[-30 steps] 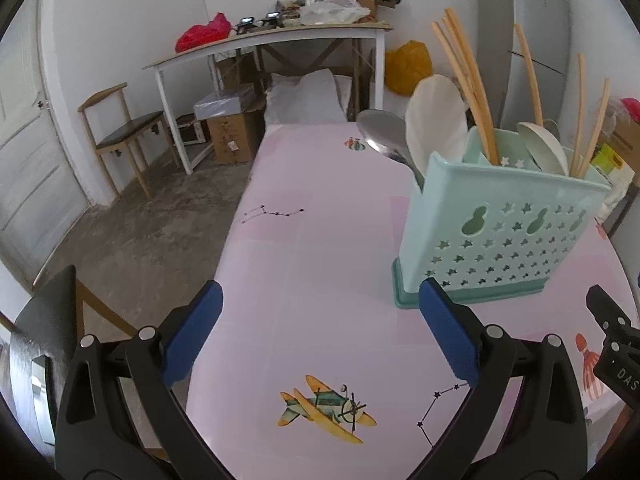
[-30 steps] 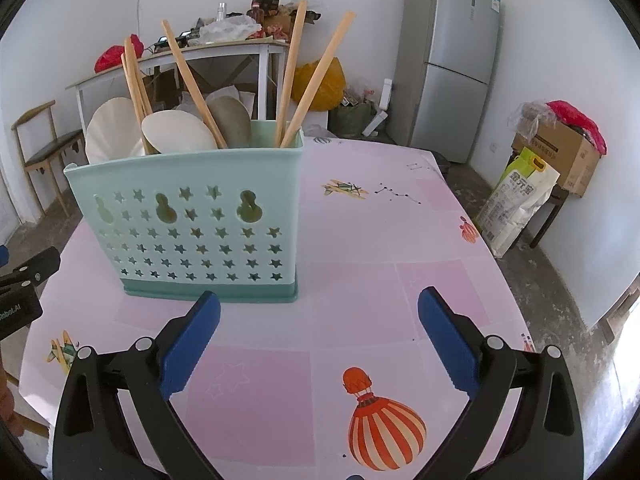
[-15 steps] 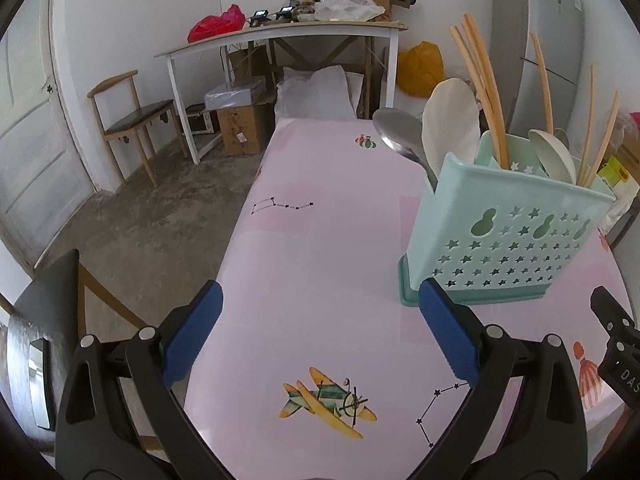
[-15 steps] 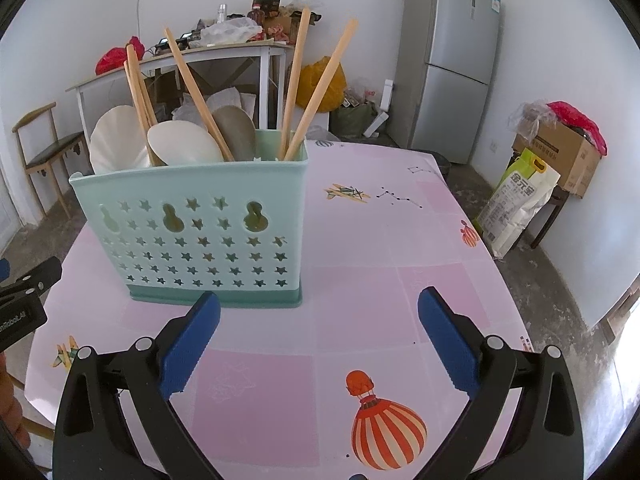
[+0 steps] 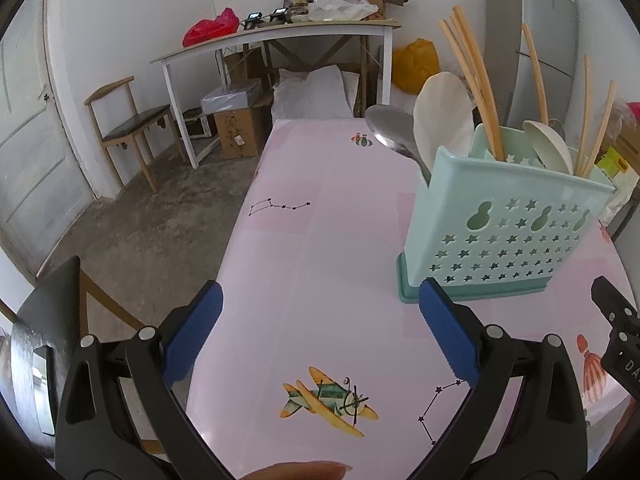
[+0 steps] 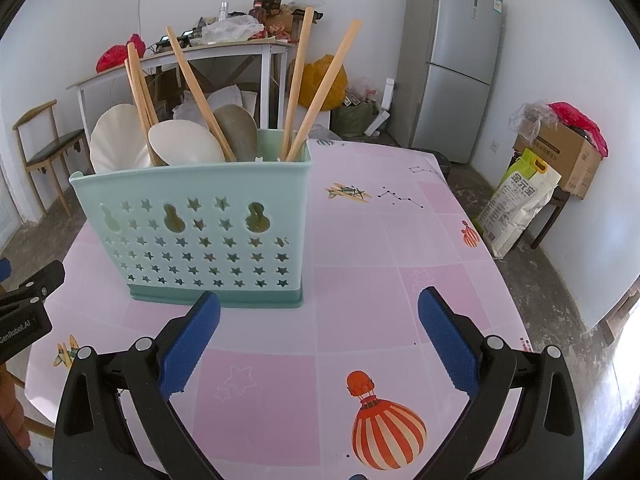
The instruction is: Organize utensils
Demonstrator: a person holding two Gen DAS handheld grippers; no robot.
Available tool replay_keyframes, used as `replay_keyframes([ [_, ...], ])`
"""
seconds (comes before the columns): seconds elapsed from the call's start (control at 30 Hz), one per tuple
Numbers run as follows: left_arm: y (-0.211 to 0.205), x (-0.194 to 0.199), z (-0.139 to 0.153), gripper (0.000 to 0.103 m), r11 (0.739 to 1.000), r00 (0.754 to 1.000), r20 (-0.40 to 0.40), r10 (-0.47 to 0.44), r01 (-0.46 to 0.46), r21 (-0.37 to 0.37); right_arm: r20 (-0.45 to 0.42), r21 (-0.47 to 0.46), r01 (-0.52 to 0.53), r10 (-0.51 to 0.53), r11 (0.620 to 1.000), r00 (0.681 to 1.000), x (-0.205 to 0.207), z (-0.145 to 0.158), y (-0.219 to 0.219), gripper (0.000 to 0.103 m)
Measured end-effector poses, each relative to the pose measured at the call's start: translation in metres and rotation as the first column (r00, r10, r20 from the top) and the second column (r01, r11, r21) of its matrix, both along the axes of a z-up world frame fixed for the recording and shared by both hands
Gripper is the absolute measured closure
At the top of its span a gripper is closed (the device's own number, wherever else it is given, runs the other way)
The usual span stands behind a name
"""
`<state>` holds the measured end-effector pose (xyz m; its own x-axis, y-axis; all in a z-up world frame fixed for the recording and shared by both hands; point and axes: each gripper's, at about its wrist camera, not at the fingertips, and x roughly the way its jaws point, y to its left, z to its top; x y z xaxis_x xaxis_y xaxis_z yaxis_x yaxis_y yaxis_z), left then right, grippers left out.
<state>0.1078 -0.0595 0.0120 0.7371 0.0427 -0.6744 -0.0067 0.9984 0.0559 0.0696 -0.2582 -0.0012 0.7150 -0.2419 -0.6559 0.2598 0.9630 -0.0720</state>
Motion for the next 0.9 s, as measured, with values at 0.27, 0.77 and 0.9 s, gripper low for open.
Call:
replay_keyframes([
  [0.27,-0.0004,-0.0003,-0.0009,0.009,1.000,1.000,-0.012,-0.007,0.007,-0.004,0.001,0.000,0.000,0.000,1.000,1.000,0.0002,0.0002,0.0004,0.007],
  [0.77,-0.0036,-0.0034,-0.0001,0.008,1.000,1.000,-0.004,-0.022,0.022,0.000,0.003,-0.007,-0.004,0.004,1.000,1.000,0.0037,0.0041,0.0040,0.007],
  [0.9,-0.0044,-0.0029,0.0013,0.009,1.000,1.000,-0.003,-0.022,0.022,-0.001,0.004,-0.007,-0.004,0.004,1.000,1.000,0.0042,0.0047,0.0039,0.007],
])
